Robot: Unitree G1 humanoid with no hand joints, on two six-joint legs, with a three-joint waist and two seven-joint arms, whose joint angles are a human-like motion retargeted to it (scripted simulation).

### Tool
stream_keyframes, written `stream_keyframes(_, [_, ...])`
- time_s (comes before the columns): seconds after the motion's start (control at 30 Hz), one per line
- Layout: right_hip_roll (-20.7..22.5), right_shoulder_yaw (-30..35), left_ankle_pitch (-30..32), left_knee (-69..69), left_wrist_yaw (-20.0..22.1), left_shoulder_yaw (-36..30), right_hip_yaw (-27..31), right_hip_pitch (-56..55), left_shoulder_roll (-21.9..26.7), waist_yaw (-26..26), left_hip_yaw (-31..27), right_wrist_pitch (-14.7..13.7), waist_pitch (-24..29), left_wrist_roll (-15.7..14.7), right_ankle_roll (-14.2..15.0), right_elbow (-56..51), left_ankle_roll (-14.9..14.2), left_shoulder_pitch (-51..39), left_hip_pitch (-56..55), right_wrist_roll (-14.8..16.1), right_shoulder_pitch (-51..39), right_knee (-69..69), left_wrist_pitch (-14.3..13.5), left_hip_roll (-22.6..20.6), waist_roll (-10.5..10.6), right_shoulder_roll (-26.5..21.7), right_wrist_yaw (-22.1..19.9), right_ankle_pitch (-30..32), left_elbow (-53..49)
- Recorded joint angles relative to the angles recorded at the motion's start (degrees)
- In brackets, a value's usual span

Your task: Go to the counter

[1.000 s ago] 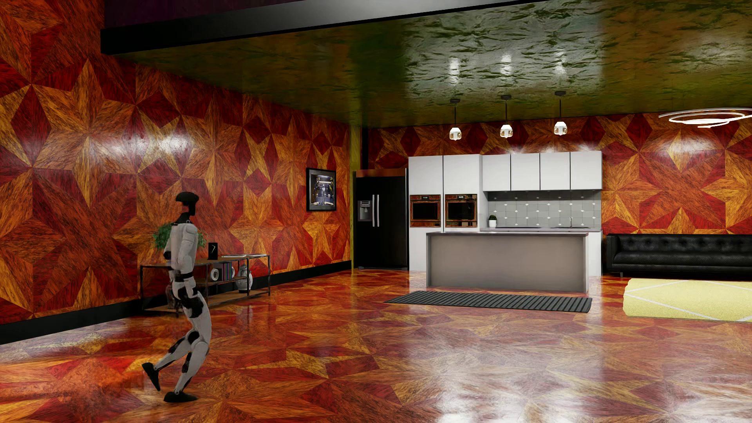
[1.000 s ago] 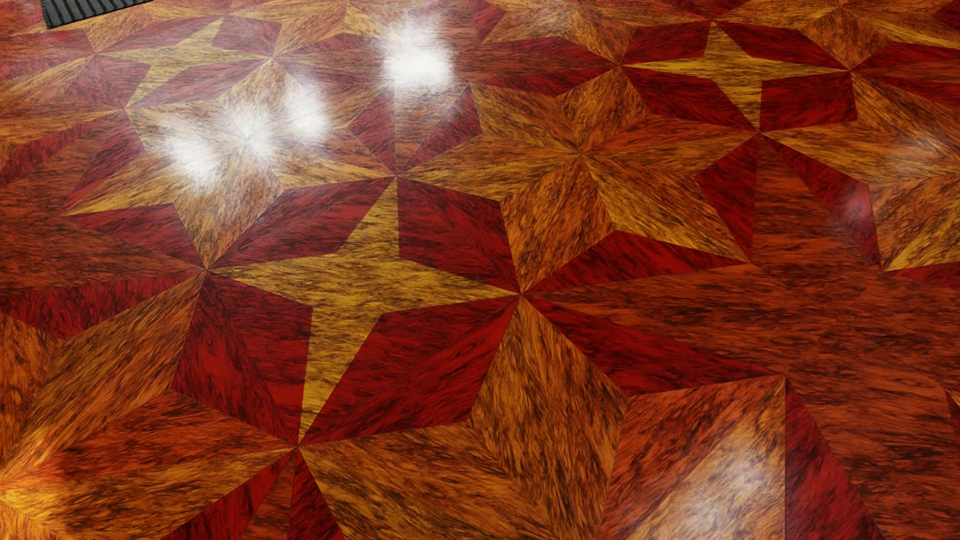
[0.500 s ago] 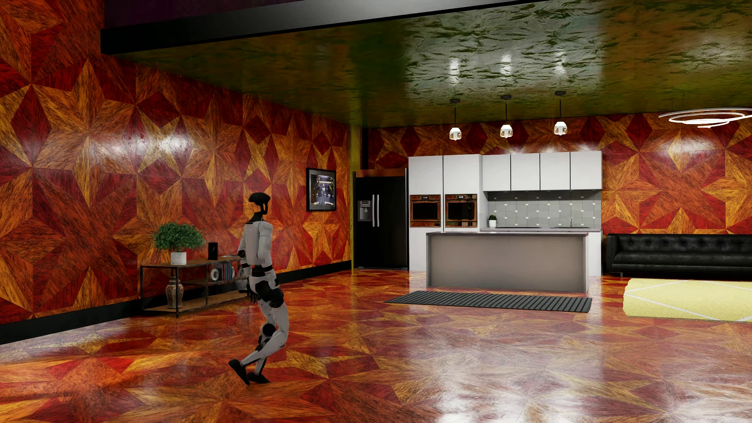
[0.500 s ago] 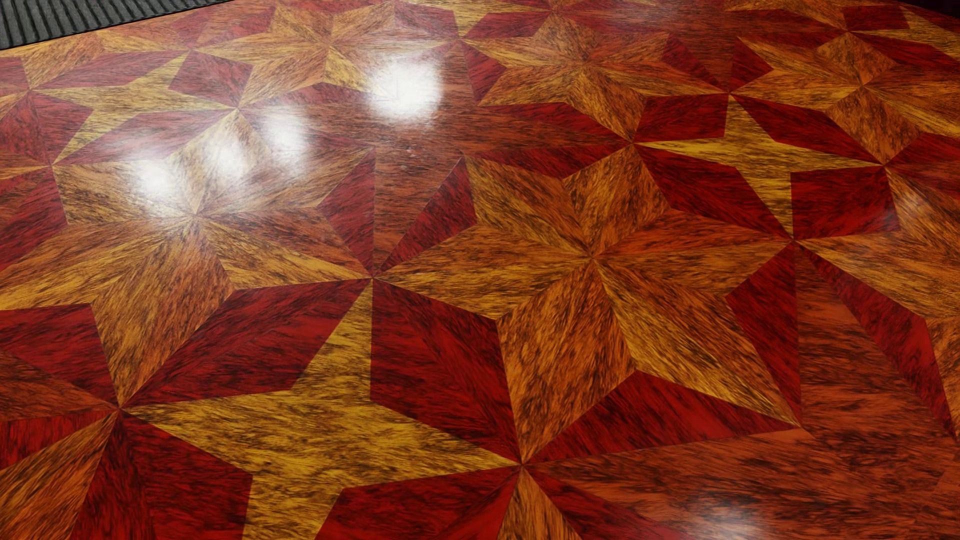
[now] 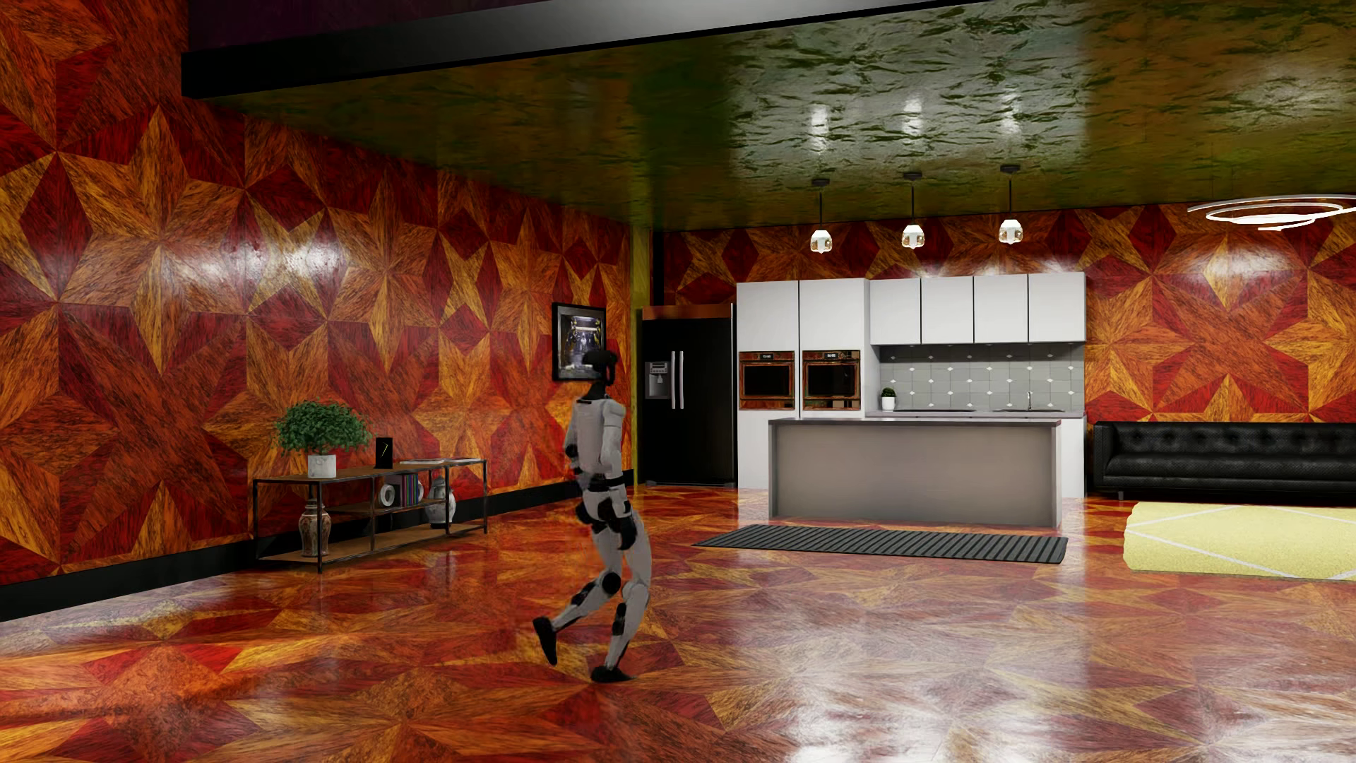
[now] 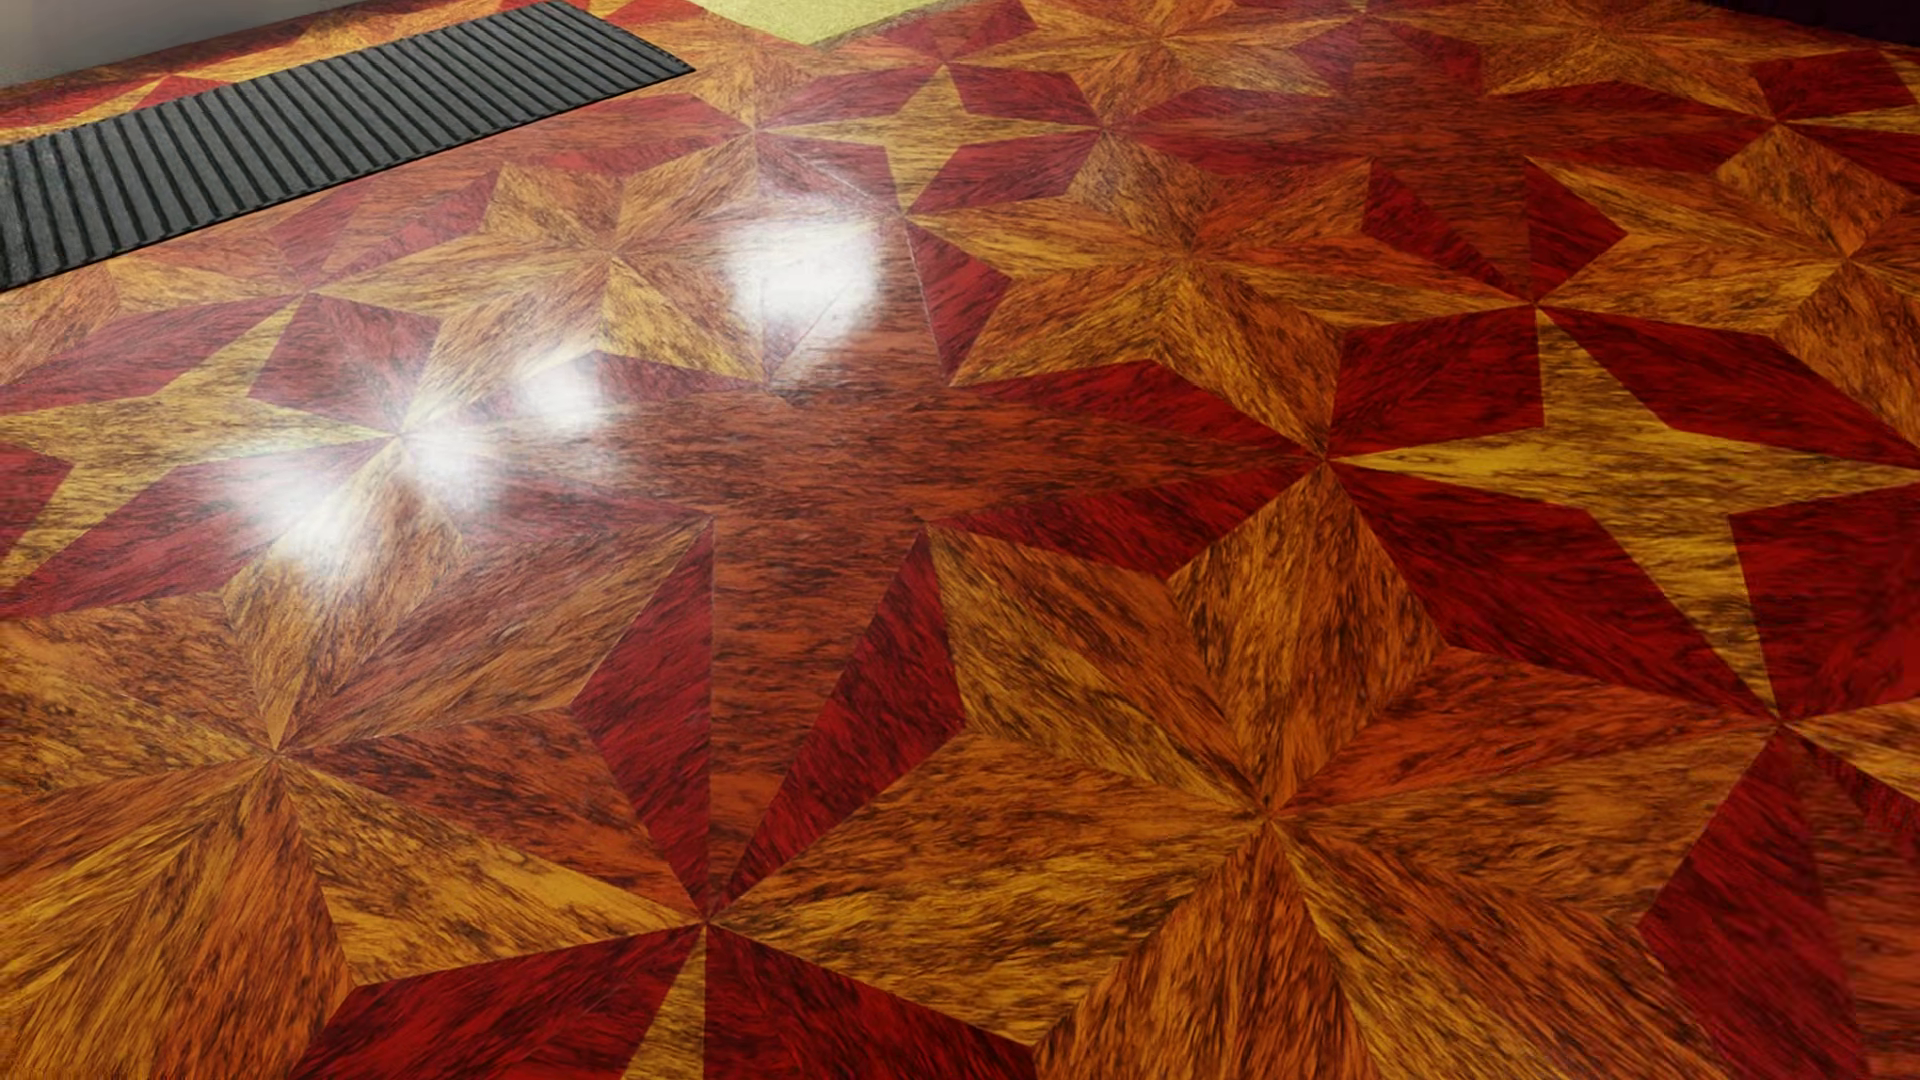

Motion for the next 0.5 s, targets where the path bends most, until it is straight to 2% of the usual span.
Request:
stream_keyframes(0.07, [-0.7, 0.0, 8.3, -19.7, 0.0, -0.9, 0.0, 9.1, 0.1, 5.8, 0.0, 0.0, 0.8, 0.0, 0.0, -4.2, 0.0, 2.7, -7.8, 0.0, -2.2, -5.7, 0.0, -1.4, -1.7, -0.9, 0.0, -1.1, 2.5])
stream_keyframes(0.1, [-0.7, -1.3, 9.4, -31.9, 0.0, -1.2, 0.0, 12.6, 0.4, 7.6, 0.0, 0.0, 0.7, 0.0, 0.0, -6.9, 0.0, 3.8, -10.3, 0.0, -3.1, -7.7, 0.0, -1.6, -2.0, -1.4, 0.0, -1.7, 3.4])
stream_keyframes(0.13, [-0.9, -2.9, 2.4, -41.8, 0.0, -2.1, 0.0, 15.6, 0.8, 9.0, 0.0, 0.0, 0.3, 0.0, 0.0, -9.7, 0.0, 4.8, -11.8, 0.0, -3.7, -8.8, 0.0, -1.8, -2.4, -2.0, 0.0, -2.8, 3.9])
stream_keyframes(0.17, [-1.4, -4.6, -8.7, -47.0, 0.0, -3.0, 0.0, 18.0, 1.2, 10.0, 0.0, 0.0, -0.2, 0.0, 0.0, -11.7, 0.0, 5.7, -12.9, 0.0, -4.3, -8.9, 0.0, -2.2, -2.7, -2.5, 0.0, -3.8, 4.4])
stream_keyframes(0.2, [-1.7, -5.9, -13.4, -47.9, 0.0, -4.0, 0.0, 20.1, 1.8, 10.7, 0.0, 0.0, -0.4, 0.0, 0.0, -12.9, 0.0, 6.7, -14.0, 0.0, -4.4, -8.1, 0.0, -2.6, -3.1, -3.0, 0.0, -4.3, 4.1])
stream_keyframes(0.23, [-2.0, -7.5, -9.0, -46.5, 0.0, -4.9, 0.0, 21.6, 2.4, 11.3, 0.0, 0.0, -0.7, 0.0, 0.0, -13.2, 0.0, 7.7, -14.9, 0.0, -3.8, -6.0, 0.0, -3.3, -3.6, -3.0, 0.0, -2.9, 3.8])
stream_keyframes(0.27, [-2.9, -9.0, -2.2, -44.0, 0.0, -4.9, 0.0, 21.8, 2.5, 11.2, 0.0, 0.0, -1.1, 0.0, 0.0, -13.0, 0.0, 8.7, -14.7, 0.0, -2.7, -1.3, 0.0, -4.8, -4.3, -2.7, 0.0, 1.3, 4.0])
stream_keyframes(0.3, [-4.6, -9.5, 2.1, -41.4, 0.0, -4.9, 0.0, 18.9, 2.5, 10.3, 0.0, 0.0, -1.5, 0.0, 0.0, -11.6, 0.0, 9.3, -13.7, 0.0, -1.6, 8.1, 0.0, -6.8, -5.4, -2.2, 0.0, 8.0, 4.4])
stream_keyframes(0.33, [-6.0, -8.8, 2.7, -39.3, 0.0, -5.3, 0.0, 13.5, 2.4, 8.7, 0.0, 0.0, -1.6, 0.0, 0.0, -9.4, 0.0, 9.3, -11.5, 0.0, -1.0, 20.4, 0.0, -8.7, -6.2, -1.8, 0.0, 12.4, 5.1])
stream_keyframes(0.37, [-6.9, -7.7, 0.0, -39.1, 0.0, -5.3, 0.0, 7.5, 2.6, 6.9, 0.0, 0.0, -0.9, 0.0, 0.0, -7.6, 0.0, 8.8, -7.4, 0.0, -0.7, 30.6, 0.0, -9.9, -6.8, -1.6, 0.0, 9.7, 4.9])
stream_keyframes(0.4, [-7.2, -6.1, -3.9, -40.9, 0.0, -5.1, 0.0, 2.0, 2.8, 5.0, 0.0, 0.0, 0.2, 0.0, 0.0, -6.2, 0.0, 8.0, -1.9, 0.0, -0.7, 35.0, 0.0, -10.3, -7.2, -1.3, 0.0, 3.8, 4.4])
stream_keyframes(0.43, [-6.6, -4.0, -7.6, -43.0, 0.0, -4.8, 0.0, -2.7, 2.9, 2.3, 0.0, 0.0, 0.9, 0.0, 0.0, -5.0, 0.0, 6.5, 3.4, 0.0, -0.5, 32.8, 0.0, -9.8, -6.5, -1.1, 0.0, 0.1, 4.7])
stream_keyframes(0.5, [-5.7, -3.0, -15.5, -46.6, 0.0, -3.5, 0.0, -9.0, 3.7, -3.5, 0.0, 0.0, 1.2, 0.0, 0.0, -4.3, 0.0, 3.6, 12.6, 0.0, 1.5, 16.5, 0.0, -8.7, -4.9, -1.3, 0.0, -1.5, 2.8])
